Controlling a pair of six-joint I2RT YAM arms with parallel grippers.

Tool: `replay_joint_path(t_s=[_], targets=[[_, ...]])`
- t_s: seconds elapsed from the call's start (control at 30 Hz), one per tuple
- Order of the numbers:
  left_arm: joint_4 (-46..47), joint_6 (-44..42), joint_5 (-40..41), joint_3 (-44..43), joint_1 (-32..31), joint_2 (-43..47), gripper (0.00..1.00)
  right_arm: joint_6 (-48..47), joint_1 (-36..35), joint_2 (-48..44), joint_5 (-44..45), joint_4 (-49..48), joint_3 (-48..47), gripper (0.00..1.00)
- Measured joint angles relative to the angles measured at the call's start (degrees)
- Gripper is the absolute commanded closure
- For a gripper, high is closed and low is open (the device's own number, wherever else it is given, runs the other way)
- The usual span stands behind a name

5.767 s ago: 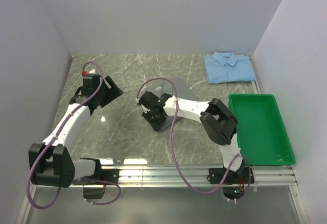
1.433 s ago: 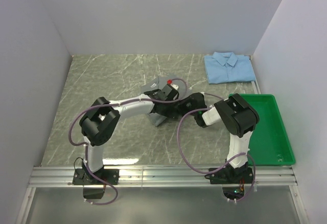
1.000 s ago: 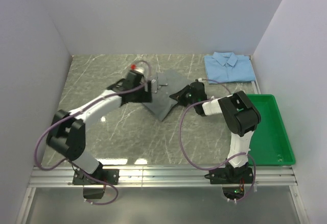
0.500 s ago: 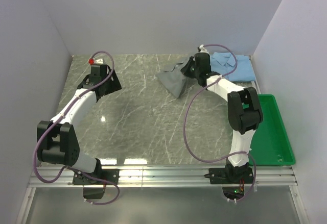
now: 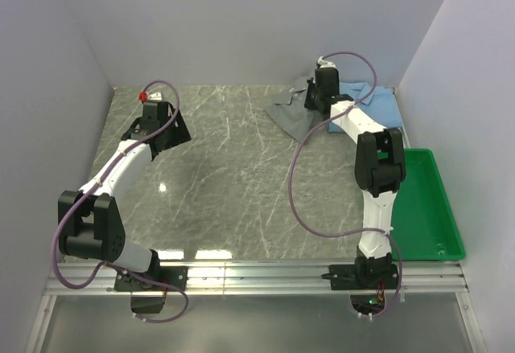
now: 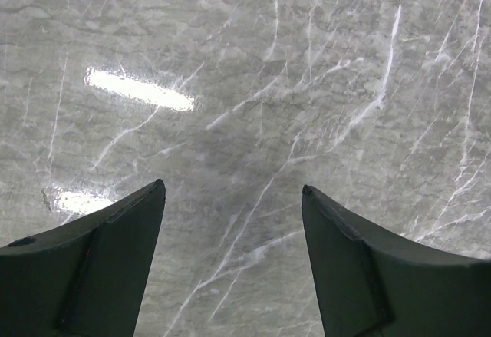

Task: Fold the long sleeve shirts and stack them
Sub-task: Neatly place the folded shirt to the corner

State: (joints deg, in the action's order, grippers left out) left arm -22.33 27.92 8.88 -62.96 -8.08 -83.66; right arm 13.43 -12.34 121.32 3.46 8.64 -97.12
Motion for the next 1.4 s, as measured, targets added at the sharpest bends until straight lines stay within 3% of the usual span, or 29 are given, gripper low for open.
replay_joint_path(t_s=[0.53, 0.8, 1.4], targets=[[0.0, 0.0, 0.0, 0.0, 0.0, 0.0, 0.23, -6.2, 5.2, 1.9, 5.8, 4.3, -6.1, 1.0], [0.0, 0.0, 0.0, 0.0, 0.0, 0.0, 0.23, -8.1, 8.6, 1.2, 9.0, -3.5, -1.2, 1.0], [0.0, 0.0, 0.0, 0.0, 0.0, 0.0, 0.23, 9.7, 21.2, -0.6, 2.1, -8.7, 4.5, 1.0]])
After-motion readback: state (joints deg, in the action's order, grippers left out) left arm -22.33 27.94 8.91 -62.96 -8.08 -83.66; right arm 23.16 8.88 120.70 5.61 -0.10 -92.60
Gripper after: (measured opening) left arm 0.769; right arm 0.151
